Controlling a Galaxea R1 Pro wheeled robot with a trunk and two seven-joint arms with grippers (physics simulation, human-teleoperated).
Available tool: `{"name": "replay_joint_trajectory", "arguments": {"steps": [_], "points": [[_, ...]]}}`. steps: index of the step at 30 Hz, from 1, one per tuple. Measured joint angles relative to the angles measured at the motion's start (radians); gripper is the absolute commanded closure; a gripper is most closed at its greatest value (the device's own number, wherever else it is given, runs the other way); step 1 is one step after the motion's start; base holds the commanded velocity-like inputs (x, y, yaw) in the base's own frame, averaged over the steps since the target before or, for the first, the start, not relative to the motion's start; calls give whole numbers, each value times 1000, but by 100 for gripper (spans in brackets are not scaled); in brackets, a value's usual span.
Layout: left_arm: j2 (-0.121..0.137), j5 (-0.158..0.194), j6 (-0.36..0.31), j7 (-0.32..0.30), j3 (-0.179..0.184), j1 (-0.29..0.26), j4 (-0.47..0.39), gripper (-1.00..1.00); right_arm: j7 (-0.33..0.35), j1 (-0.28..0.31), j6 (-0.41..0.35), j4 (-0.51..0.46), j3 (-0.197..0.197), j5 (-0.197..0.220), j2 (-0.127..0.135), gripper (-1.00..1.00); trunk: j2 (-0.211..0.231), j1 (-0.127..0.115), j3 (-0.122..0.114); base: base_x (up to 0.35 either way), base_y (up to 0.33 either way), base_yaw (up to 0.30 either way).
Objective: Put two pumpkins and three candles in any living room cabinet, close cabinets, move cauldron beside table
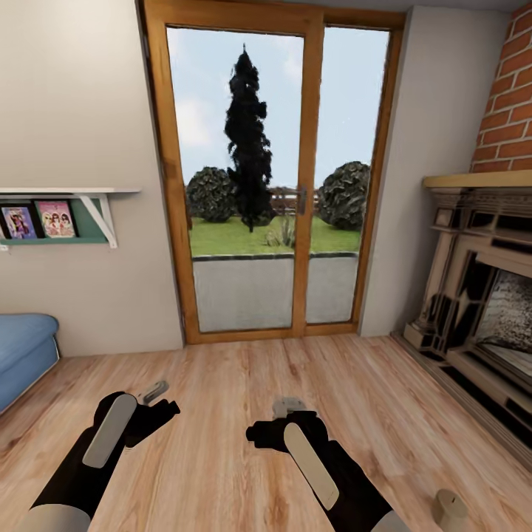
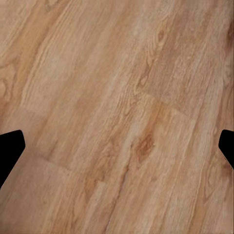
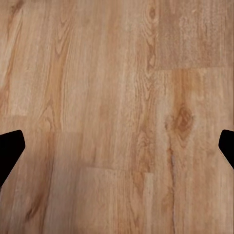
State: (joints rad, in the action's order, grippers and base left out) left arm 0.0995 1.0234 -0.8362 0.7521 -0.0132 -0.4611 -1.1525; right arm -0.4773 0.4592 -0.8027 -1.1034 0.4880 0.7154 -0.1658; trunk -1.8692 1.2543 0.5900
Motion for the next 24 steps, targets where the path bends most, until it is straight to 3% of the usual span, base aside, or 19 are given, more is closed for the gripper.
{"name": "replay_joint_trajectory", "arguments": {"steps": [9,24], "points": [[0,0,1,0,1,0,-1,-100,1,0,0,1,0,0,0,-100,0,0,2,340,52,-75],[0,0,0,0,1,0,-1,-100,1,0,0,1,0,0,0,-100,0,0,13,340,18,-241]]}}
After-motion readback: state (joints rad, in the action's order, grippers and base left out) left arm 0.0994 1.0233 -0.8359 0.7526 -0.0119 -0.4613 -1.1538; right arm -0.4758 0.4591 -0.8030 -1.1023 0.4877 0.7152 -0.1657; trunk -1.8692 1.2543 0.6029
